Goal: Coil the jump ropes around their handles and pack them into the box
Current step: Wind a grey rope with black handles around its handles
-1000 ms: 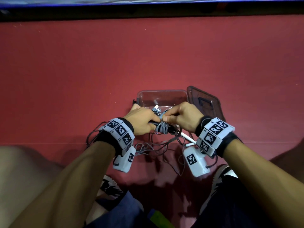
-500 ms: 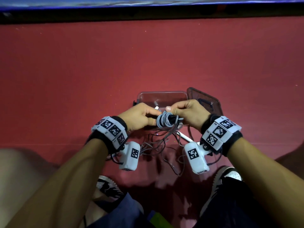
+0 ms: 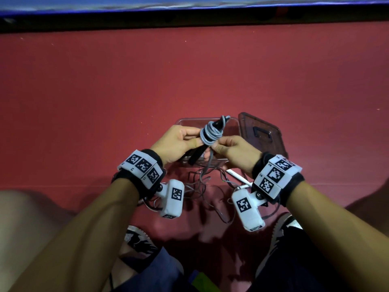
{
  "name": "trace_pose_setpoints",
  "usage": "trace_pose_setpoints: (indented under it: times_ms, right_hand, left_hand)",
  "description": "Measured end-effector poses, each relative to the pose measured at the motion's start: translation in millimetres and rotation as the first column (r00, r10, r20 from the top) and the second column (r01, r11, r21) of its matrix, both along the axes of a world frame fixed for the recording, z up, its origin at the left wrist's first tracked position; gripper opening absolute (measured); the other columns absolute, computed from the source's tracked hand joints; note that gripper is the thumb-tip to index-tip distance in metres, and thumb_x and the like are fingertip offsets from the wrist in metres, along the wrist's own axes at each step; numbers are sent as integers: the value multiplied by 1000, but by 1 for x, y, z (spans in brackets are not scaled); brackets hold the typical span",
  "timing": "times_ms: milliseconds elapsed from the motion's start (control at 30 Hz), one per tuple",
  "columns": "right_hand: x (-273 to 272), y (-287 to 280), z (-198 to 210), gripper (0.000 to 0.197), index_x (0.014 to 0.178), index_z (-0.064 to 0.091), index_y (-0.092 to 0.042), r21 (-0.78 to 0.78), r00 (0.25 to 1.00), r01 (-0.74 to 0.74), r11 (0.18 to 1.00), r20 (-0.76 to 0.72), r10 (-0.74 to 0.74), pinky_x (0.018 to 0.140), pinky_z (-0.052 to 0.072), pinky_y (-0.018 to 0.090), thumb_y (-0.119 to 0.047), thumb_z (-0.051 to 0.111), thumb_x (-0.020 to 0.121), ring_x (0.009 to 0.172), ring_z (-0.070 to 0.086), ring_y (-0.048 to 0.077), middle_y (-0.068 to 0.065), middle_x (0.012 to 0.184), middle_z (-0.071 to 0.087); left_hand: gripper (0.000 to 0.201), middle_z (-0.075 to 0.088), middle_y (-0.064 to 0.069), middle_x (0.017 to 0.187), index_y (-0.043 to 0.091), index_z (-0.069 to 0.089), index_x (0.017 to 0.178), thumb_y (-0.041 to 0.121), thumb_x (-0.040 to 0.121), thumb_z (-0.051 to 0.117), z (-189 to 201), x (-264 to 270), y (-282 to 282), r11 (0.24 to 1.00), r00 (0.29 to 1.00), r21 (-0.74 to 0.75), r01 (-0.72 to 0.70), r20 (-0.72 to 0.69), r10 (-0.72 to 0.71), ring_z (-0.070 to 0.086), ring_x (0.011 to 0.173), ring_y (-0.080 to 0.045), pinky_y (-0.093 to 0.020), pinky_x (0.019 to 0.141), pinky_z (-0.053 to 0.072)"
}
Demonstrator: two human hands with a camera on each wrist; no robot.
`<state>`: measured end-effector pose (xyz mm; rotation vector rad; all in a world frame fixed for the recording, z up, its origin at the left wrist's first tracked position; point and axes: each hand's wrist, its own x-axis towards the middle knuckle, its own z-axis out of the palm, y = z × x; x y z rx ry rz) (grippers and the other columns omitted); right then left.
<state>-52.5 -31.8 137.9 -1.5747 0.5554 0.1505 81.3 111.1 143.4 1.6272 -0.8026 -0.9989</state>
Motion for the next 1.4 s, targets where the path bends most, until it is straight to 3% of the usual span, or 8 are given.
trace_pose_setpoints:
  times_ms: [233, 467, 600, 667, 833, 1000, 1100, 1400]
  right_hand:
    - [1, 9, -1, 9, 92, 58, -5, -62, 999, -29, 998, -43, 26, 45, 48, 19, -8, 55, 101, 78, 55, 24, 14, 87, 60]
    - [-2, 10, 0, 23, 77, 59, -9, -186, 992, -113, 976, -80, 100, 42, 39, 17, -12, 57, 100, 48, 47, 5, -4, 62, 64]
    - [-1, 14, -4, 15, 86, 53, -11, -154, 989, -119, 981, -105, 103, 40, 42, 19, -12, 53, 101, 72, 59, 29, 30, 92, 69]
    - [-1, 16, -3, 15, 87, 50, -11, -121, 985, -152, 981, -101, 140, 41, 41, 19, -12, 51, 102, 73, 63, 28, 29, 92, 71]
    - [0, 8, -2, 16, 82, 59, -14, -265, 985, -167, 950, -94, 147, 48, 38, 15, -11, 59, 98, 50, 50, 3, 2, 71, 60]
    - [1, 8, -4, 12, 87, 61, -10, -276, 978, -194, 941, -135, 162, 47, 40, 15, -16, 60, 98, 50, 56, 6, 14, 75, 71]
    - [3, 7, -4, 19, 86, 62, -8, -308, 986, -162, 937, -98, 138, 51, 41, 17, -21, 59, 100, 53, 57, 9, 13, 71, 69]
    - [6, -13, -7, 21, 78, 66, -22, -396, 998, -63, 916, -15, 62, 77, 54, 37, -11, 62, 96, 72, 60, 15, 1, 76, 66]
  left_hand:
    - [21, 77, 9, 104, 19, 77, 113, 13, 94, 70, -13, 4, -2, 990, 944, 107, -88, 327, 48, 71, 100, -5, -34, 99, 54]
    - [21, 78, 7, 87, 30, 79, 106, 40, 93, 65, -11, 1, -2, 965, 792, 193, -175, 610, 22, 71, 87, -19, -36, 94, 53]
    - [22, 56, 9, 53, 34, 78, 111, 38, 96, 62, -7, -1, -6, 954, 696, 253, -161, 714, -72, 51, 61, -19, -38, 91, 42]
    - [23, 44, 9, 46, 36, 77, 114, 39, 98, 60, -7, 0, -6, 945, 641, 285, -159, 758, -121, 41, 57, -15, -37, 96, 39]
    - [25, 50, 12, 56, 35, 75, 112, 42, 100, 54, -13, 2, -2, 904, 562, 409, -126, 781, -274, 47, 68, -18, -35, 97, 32]
    - [26, 70, 8, 79, 37, 73, 111, 44, 100, 52, -15, 0, -6, 869, 496, 486, -99, 781, -380, 52, 76, -19, -37, 99, 32]
    - [27, 61, 10, 69, 31, 71, 94, 49, 99, 52, -18, -2, -6, 825, 447, 562, -54, 753, -483, 51, 71, -19, -39, 99, 33]
    - [21, 53, 17, 59, 50, 62, 78, 42, 98, 60, -11, -2, -2, 782, 533, 613, 114, 627, -568, 47, 65, -5, -38, 105, 29]
